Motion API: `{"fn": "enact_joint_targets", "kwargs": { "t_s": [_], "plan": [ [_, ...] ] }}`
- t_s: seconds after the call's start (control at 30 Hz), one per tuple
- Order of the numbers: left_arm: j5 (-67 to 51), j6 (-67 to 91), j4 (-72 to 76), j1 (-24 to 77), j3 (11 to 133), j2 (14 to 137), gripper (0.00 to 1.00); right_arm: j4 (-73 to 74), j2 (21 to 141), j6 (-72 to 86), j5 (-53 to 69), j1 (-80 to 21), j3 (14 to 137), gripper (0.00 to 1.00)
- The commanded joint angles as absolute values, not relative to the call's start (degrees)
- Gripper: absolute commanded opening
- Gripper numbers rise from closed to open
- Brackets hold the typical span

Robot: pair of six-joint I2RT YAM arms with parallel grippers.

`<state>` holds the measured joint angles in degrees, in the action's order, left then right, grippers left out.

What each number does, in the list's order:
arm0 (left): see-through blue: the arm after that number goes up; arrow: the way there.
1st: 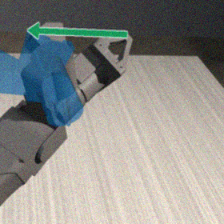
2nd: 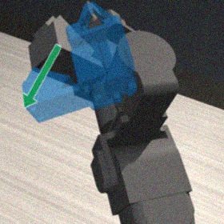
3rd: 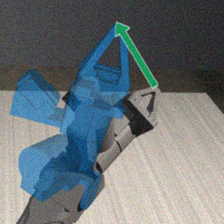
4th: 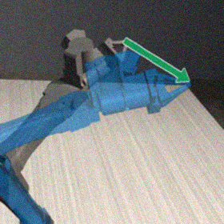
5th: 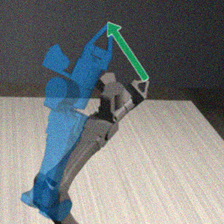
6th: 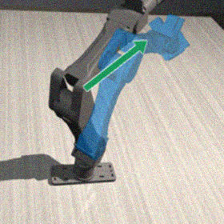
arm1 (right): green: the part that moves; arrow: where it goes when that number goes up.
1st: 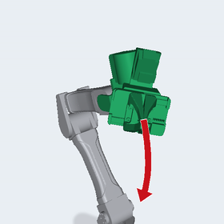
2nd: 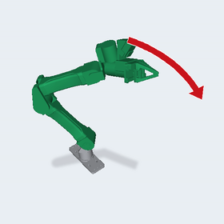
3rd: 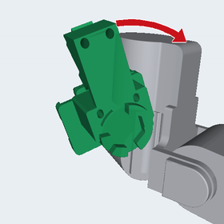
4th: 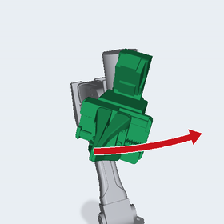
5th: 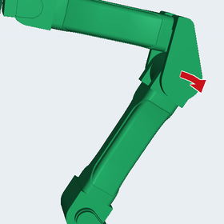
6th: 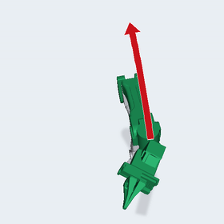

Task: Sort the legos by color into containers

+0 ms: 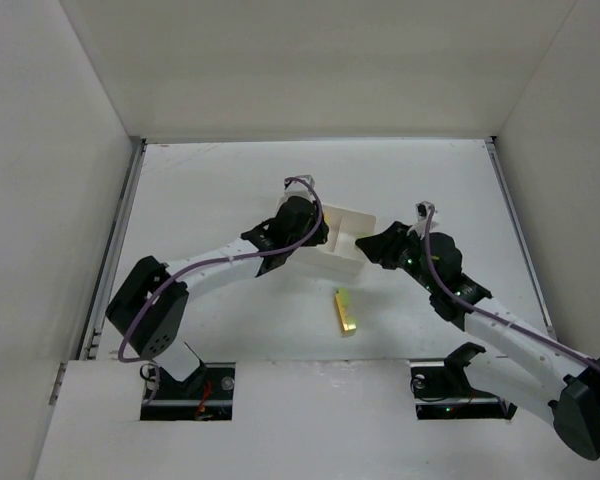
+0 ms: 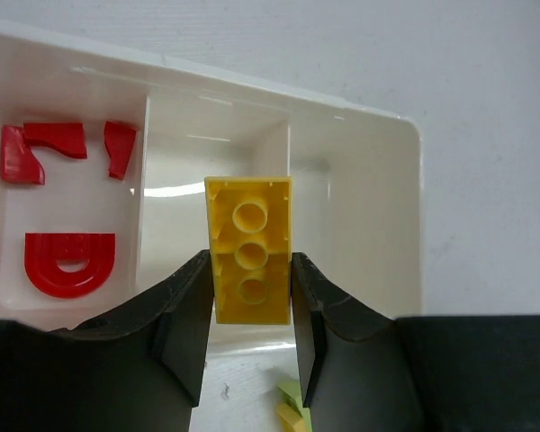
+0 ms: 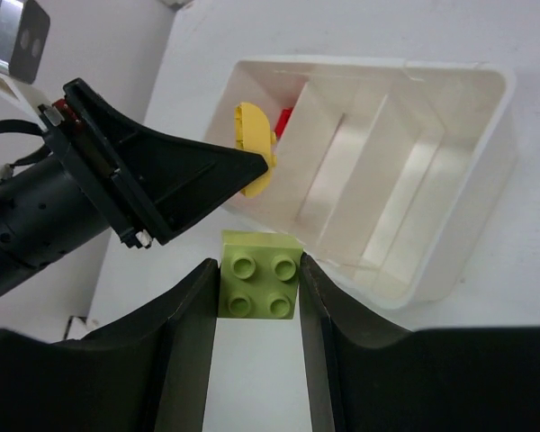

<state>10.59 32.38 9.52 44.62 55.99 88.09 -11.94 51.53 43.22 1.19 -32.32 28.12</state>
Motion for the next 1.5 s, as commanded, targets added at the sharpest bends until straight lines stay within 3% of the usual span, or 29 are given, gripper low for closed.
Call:
{"fn": "enact_joint_targets", "kwargs": {
  "t_s": [0.0,0.3,0.5,0.73,0.9,1.13,1.23,1.4,1.47],
  "plan": [
    [13.45,27.69,8.09,45.22,60.63,90.87,0.28,-12.57,53.34,40.52,-1.49,-32.83,30.67,0.27],
    [13.54,27.69,7.82,45.57,62.49,90.36,0.49,-11.86,59.49,37.01,-3.78,-32.83,34.27,0.27],
    [13.80,28.56,8.43,45.39,59.95,82.37,0.49,-11.69,64.68,34.37,-6.23,-32.83,38.23,0.27],
    [14.76,32.43,8.97,46.80,48.62,66.73,0.48,-9.58,70.04,32.61,-9.23,-33.53,42.27,0.32],
    [18.19,36.81,6.69,48.90,37.64,55.13,0.48,-8.44,70.66,31.55,-13.61,-34.23,43.33,0.49],
    [18.37,41.92,1.77,54.26,30.50,45.09,0.48,-6.68,65.31,31.29,-14.94,-34.76,41.23,0.59],
    [18.11,43.15,0.88,56.37,29.27,44.39,0.48,-3.53,61.97,31.03,-15.12,-35.02,40.52,0.57],
    [17.49,44.65,1.40,59.80,28.57,45.61,0.48,3.76,55.73,33.74,-16.69,-42.91,36.75,0.42],
    [17.49,45.09,1.93,60.60,27.95,46.23,0.48,7.02,54.06,36.90,-17.75,-46.26,34.29,0.42]
  ]
}}
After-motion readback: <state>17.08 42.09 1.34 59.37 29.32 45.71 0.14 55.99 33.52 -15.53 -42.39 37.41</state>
